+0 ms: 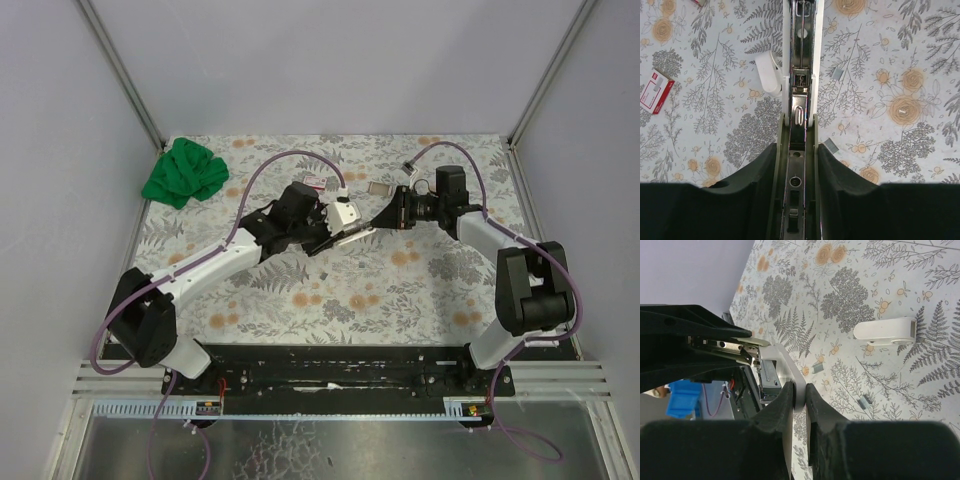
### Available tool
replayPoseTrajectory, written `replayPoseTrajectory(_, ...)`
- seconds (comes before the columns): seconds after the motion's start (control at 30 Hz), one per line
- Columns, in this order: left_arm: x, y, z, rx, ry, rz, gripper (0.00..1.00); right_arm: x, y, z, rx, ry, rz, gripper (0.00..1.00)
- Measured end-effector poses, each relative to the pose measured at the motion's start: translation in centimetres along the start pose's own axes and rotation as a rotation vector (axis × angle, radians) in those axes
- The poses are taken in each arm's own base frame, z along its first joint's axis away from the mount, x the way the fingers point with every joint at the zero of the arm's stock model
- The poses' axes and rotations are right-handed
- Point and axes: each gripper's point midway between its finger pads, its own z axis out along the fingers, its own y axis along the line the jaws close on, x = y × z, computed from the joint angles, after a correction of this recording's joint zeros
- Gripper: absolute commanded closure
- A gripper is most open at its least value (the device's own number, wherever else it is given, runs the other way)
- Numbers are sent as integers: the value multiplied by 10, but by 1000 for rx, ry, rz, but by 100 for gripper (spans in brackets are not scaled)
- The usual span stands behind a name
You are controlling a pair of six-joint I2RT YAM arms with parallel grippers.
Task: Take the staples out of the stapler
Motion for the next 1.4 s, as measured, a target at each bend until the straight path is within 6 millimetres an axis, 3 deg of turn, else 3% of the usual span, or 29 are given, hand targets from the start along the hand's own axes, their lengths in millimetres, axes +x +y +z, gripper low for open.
replayPoseTrajectory(0.17, -2, -3, -1, 17, -13, -11, 100, 4, -3, 1, -24, 17, 49, 75)
replayPoseTrajectory(0.57, 2, 3, -3, -7, 6, -23, 100, -14, -3, -7, -18, -13, -9, 58)
replayPoseTrajectory(0.9, 15, 11, 4, -52, 58, -35, 100, -26, 10, -15, -14, -30, -93, 44)
replayPoseTrajectory(1.23, 28, 27, 2, -129, 109, -55, 100, -25, 7, -20, 29, -27, -152, 39)
replayPoseTrajectory(1.4, 50, 43, 4, -155, 176, -101, 100, -26, 11, -23, 35, -33, -184, 37)
